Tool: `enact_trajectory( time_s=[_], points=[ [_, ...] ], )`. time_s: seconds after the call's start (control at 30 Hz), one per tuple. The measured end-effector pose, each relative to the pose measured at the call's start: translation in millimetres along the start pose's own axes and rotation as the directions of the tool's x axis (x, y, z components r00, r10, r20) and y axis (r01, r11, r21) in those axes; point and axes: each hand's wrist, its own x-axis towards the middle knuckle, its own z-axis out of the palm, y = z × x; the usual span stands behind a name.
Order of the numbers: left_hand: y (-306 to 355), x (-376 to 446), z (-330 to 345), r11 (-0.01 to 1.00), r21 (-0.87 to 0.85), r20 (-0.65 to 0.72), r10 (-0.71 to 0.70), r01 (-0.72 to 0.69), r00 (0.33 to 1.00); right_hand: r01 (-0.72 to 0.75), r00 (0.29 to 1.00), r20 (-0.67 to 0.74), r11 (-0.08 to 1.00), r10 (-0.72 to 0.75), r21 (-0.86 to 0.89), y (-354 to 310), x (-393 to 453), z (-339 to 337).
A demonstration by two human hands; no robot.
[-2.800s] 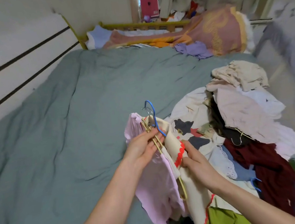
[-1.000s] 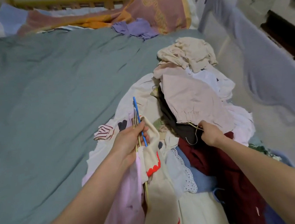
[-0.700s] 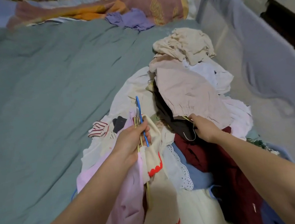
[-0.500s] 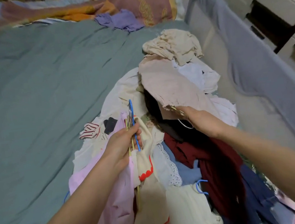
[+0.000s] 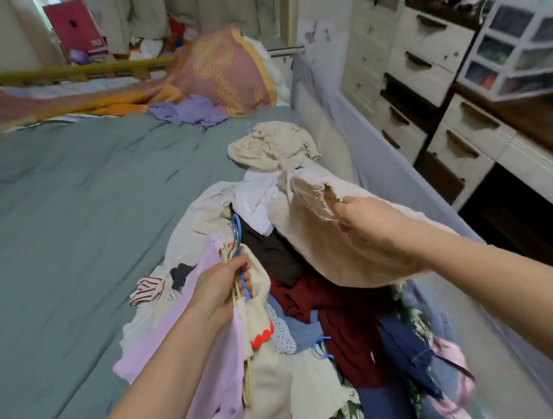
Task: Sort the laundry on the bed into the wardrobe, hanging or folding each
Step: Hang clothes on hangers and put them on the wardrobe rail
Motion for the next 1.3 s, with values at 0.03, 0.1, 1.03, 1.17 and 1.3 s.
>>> enact_trajectory(
  time_s=[0.03, 0.1, 1.03, 1.17, 1.3],
  points=[
    [2.0, -7.2, 4.9, 1.0, 0.005, 0.008, -0.002, 0.002, 1.0, -0.083, 0.996, 0.029, 0.997, 0.082, 0.004, 6.1, -10.6, -11.6],
    [7.4, -21.7, 12.0, 1.0, 0.001, 0.038, -0.021, 0.021, 0.999, -0.252, 0.966, 0.078, 0.964, 0.246, 0.079, 13.0, -37.1, -39.5],
    [87.4, -190.6, -66.8, 0.925, -0.357, 0.186, 0.208, -0.131, 0.96, 0.03, 0.917, -0.13, 0.259, 0.377, 0.965, -259.2, -69.3, -147.3],
    [80.9, -187.5, -88.9, 0.922, -0.357, 0.131, 0.211, -0.152, 0.969, 0.057, 0.944, -0.134, 0.253, 0.3, 0.966, -279.8, -64.1, -132.5],
    [69.3, -175.0, -111.3, 0.923, -0.35, 0.056, 0.189, -0.158, 0.98, 0.028, 0.99, -0.072, 0.329, 0.123, 0.944, -287.9, -53.8, -119.1]
  ],
)
